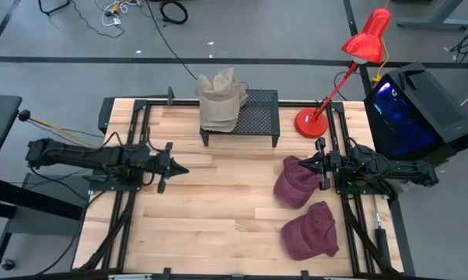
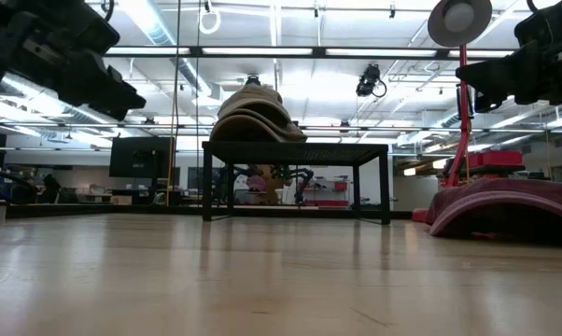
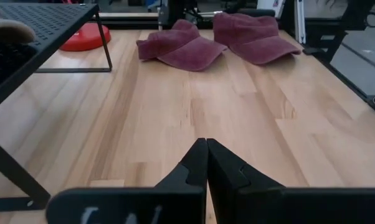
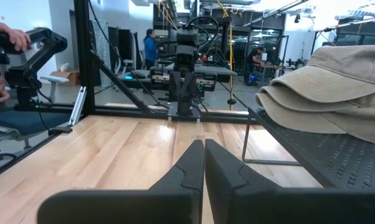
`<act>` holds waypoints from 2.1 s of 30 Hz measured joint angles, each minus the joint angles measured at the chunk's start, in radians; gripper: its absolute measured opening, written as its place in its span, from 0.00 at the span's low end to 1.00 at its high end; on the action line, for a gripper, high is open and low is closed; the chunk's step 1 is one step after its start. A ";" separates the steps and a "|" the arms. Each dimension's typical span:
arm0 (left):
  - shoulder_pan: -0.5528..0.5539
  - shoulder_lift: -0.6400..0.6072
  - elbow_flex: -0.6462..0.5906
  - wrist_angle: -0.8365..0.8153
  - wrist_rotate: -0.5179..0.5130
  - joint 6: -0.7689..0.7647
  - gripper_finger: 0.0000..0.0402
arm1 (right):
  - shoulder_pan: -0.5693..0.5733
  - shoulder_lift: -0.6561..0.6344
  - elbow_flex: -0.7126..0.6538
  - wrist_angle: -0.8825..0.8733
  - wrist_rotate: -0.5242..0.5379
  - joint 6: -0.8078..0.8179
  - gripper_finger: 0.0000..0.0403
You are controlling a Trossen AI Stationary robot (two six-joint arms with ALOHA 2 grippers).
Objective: Pick & Place hat
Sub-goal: Put the top red cap on the shelf
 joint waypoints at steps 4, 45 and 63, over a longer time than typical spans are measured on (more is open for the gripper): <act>0.000 -0.060 -0.040 -0.001 0.000 -0.006 0.02 | 0.000 0.000 0.000 0.000 0.000 0.000 0.04; 0.000 -0.443 -0.129 -0.145 -0.017 -0.014 0.02 | 0.000 0.000 0.000 0.000 0.000 0.000 0.04; 0.000 -0.492 -0.128 -0.164 -0.018 -0.030 0.01 | 0.000 0.000 0.000 0.000 0.000 0.000 0.04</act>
